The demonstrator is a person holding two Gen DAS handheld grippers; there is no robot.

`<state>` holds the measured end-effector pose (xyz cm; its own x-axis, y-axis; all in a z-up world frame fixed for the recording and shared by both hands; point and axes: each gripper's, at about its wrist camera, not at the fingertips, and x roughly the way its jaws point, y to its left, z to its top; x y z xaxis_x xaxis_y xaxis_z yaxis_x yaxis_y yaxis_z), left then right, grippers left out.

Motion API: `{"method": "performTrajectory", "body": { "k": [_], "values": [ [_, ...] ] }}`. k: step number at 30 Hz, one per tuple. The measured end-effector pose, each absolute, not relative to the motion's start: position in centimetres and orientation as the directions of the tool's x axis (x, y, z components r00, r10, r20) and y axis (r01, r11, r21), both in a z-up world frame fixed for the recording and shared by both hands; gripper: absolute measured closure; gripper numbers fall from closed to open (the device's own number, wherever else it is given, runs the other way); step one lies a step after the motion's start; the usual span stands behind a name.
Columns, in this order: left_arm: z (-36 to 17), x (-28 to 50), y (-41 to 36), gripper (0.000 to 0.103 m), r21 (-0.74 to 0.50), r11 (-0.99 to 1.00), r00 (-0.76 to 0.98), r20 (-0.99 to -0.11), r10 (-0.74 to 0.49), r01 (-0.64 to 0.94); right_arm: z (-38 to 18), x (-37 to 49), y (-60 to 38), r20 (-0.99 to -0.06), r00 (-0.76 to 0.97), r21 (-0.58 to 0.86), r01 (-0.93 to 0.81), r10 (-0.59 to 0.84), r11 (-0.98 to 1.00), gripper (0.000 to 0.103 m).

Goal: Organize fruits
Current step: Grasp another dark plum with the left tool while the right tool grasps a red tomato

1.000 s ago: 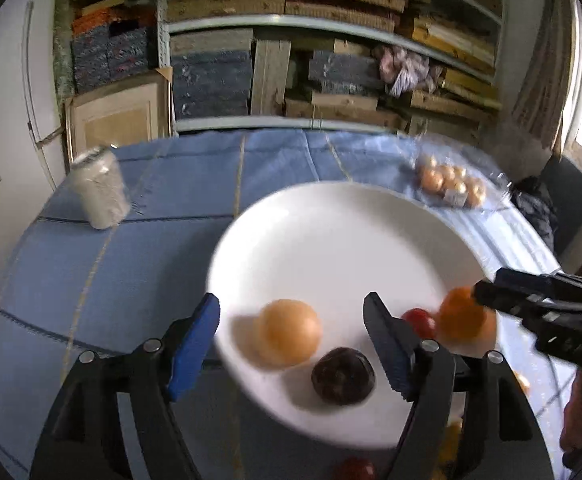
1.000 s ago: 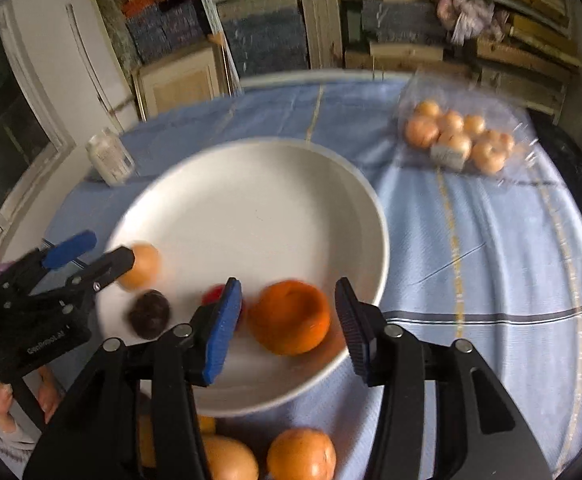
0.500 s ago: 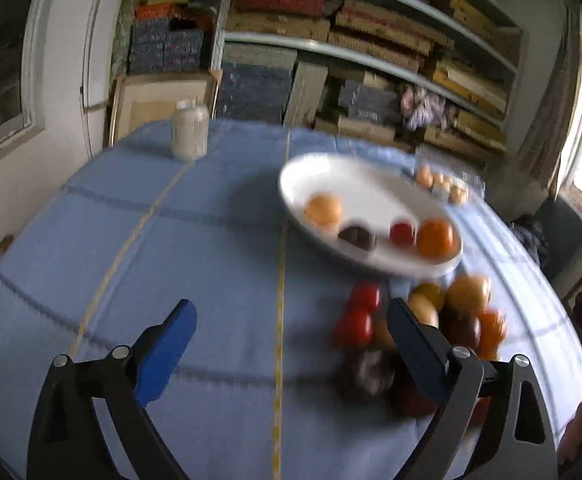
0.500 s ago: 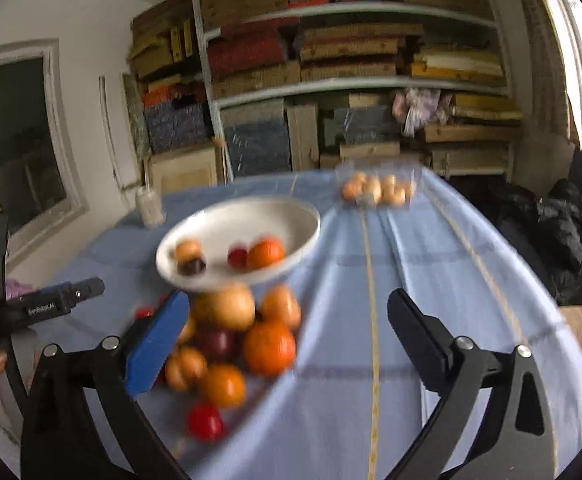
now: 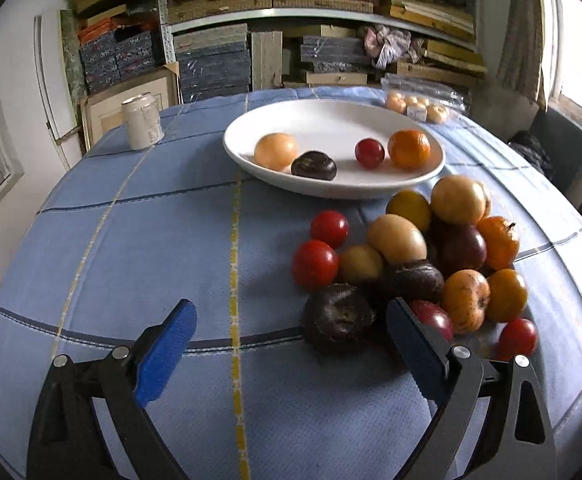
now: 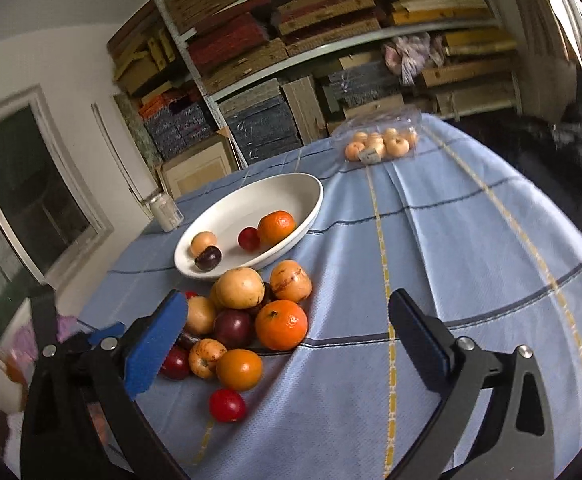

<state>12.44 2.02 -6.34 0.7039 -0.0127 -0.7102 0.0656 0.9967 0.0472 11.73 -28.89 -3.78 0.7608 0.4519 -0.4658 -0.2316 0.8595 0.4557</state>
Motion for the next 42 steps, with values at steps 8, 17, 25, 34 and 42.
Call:
{"method": "performTrajectory", "body": {
  "k": [8,17,25,34,42],
  "values": [
    [-7.1,14.0,4.4,0.003,-0.069,0.997,0.647,-0.759,-0.071,0.027,-3.6,11.6,-28.7,-0.465,0.756,0.45,-0.246,0.461,0.858,0.004],
    [-6.4,12.1,5.1,0.003,0.066,0.997,0.679,-0.73,0.073,-0.036,-3.5,11.5,-28.8,-0.46,0.758,0.454,-0.247,0.463,0.856,0.005],
    [-7.1,12.9,3.0,0.004,0.039,0.996,0.663,-0.749,-0.021,0.075,-3.2,11.3,-28.4,-0.458,0.759,0.439,-0.261,0.463,0.86,0.004],
    [-7.7,14.0,4.1,0.032,-0.008,0.999,0.627,-0.779,-0.032,0.042,-3.1,11.1,-28.1,-0.461,0.756,0.433,-0.267,0.466,0.861,0.004],
    [-6.9,13.1,6.1,0.059,-0.035,0.999,0.665,-0.747,-0.016,-0.016,-4.1,9.8,-24.1,-0.563,0.67,0.281,-0.394,0.483,0.875,0.005]
  ]
}}
